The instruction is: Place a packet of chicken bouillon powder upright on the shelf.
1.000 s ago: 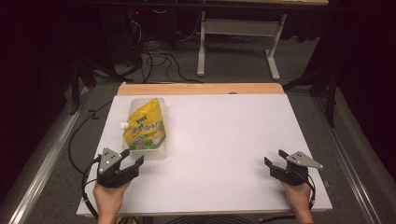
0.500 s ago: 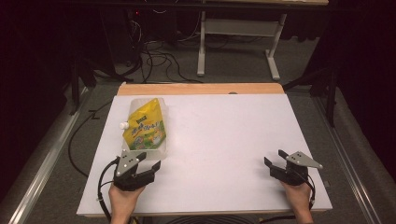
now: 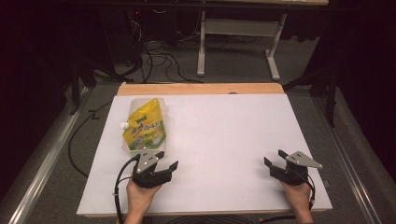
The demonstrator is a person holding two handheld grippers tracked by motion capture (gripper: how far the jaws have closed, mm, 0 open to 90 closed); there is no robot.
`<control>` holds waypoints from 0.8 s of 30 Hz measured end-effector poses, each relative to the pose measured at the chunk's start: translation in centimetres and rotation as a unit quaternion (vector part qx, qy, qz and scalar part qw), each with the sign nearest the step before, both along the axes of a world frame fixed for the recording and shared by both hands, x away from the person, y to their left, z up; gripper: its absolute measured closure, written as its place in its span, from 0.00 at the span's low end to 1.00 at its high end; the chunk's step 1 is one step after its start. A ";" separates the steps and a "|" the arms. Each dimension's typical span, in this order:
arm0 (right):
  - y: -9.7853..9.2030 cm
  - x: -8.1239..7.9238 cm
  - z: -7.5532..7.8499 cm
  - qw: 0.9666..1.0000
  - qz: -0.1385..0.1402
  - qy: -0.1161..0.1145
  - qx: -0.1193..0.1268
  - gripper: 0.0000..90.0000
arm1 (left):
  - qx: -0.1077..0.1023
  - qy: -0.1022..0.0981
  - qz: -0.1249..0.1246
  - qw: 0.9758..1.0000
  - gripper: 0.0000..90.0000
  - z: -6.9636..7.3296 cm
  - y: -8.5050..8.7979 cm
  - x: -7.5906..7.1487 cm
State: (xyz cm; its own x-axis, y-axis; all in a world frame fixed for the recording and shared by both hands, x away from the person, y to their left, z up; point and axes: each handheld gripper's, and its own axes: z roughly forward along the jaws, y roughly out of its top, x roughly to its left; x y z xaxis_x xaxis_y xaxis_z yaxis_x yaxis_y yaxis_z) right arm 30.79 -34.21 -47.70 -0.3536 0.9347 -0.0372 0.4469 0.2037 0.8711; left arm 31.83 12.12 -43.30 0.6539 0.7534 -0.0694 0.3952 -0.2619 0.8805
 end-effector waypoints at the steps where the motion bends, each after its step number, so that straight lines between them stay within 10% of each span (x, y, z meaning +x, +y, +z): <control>1: 0.0 0.0 0.0 1.000 0.000 0.000 0.000 0.37 | 0.000 0.000 0.000 1.000 0.41 0.0 0.0 0.0; 24: 0.0 -0.1 0.0 1.000 0.000 -0.002 0.005 0.37 | 0.009 0.004 -0.032 0.999 0.41 -1.6 -5.9 3.0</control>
State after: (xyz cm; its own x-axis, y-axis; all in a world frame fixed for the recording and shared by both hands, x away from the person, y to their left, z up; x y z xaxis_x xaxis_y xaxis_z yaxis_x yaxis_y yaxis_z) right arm 30.67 -34.25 -47.68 -0.3543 0.9347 -0.0296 0.4429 0.1956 0.8750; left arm 34.79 6.25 -44.89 0.7001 0.7114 -0.0620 0.3848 -0.3027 0.8720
